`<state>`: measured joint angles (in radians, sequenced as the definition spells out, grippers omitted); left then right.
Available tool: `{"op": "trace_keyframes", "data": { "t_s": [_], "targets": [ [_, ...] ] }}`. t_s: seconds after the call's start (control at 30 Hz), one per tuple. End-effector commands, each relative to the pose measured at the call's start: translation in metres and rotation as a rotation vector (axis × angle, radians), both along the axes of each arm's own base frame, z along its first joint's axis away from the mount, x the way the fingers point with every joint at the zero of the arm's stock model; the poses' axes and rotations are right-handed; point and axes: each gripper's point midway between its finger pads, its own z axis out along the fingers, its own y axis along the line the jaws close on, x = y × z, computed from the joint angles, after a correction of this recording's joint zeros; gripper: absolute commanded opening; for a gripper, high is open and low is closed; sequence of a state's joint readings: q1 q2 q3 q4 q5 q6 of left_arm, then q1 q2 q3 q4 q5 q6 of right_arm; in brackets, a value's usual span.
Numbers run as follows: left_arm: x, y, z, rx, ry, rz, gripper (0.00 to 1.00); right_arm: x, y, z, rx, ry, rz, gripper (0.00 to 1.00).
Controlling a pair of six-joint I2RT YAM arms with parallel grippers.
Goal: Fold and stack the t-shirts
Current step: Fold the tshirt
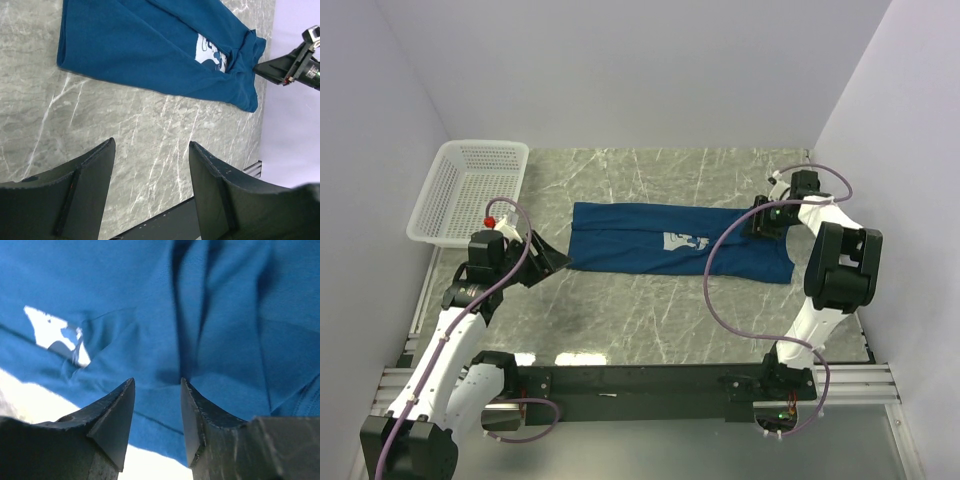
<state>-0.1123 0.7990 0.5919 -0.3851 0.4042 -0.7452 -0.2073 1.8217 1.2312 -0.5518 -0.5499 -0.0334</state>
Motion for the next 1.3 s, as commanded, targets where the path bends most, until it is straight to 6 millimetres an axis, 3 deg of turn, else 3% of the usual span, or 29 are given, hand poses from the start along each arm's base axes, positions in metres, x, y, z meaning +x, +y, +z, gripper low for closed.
{"op": "trace_keyframes", "data": {
  "t_s": [0.0, 0.27, 0.47, 0.63, 0.77, 0.9, 0.97, 1.13, 1.27],
  "targets": [
    [0.000, -0.004, 0.007, -0.014, -0.047, -0.028, 0.66, 0.020, -0.014, 0.001, -0.037, -0.009, -0.127, 0.49],
    [0.001, -0.004, 0.004, -0.015, -0.036, -0.026, 0.66, 0.016, -0.012, -0.014, -0.019, 0.041, -0.146, 0.50],
    [0.001, -0.003, 0.004, -0.012, -0.034, -0.023, 0.66, 0.019, -0.004, -0.018, 0.036, 0.071, -0.130, 0.38],
    [0.001, -0.003, 0.002, -0.010, -0.028, -0.020, 0.66, 0.025, 0.008, 0.004, 0.107, 0.025, -0.082, 0.16],
    [0.002, -0.003, 0.001, -0.008, -0.022, -0.017, 0.66, 0.034, 0.016, 0.020, 0.148, -0.010, -0.055, 0.09],
    [0.002, -0.002, -0.002, -0.002, -0.011, -0.015, 0.66, 0.050, 0.029, 0.032, 0.180, -0.032, -0.026, 0.08],
    [0.003, -0.002, -0.004, -0.001, -0.002, -0.011, 0.66, 0.059, 0.041, 0.033, 0.205, -0.031, 0.001, 0.14],
    [0.006, 0.000, -0.009, 0.007, 0.016, -0.004, 0.66, 0.077, 0.069, 0.033, 0.310, -0.015, 0.076, 0.47],
    [0.006, 0.001, -0.013, 0.010, 0.030, 0.006, 0.65, 0.083, 0.068, 0.048, 0.326, -0.074, 0.140, 0.51]
  ]
}}
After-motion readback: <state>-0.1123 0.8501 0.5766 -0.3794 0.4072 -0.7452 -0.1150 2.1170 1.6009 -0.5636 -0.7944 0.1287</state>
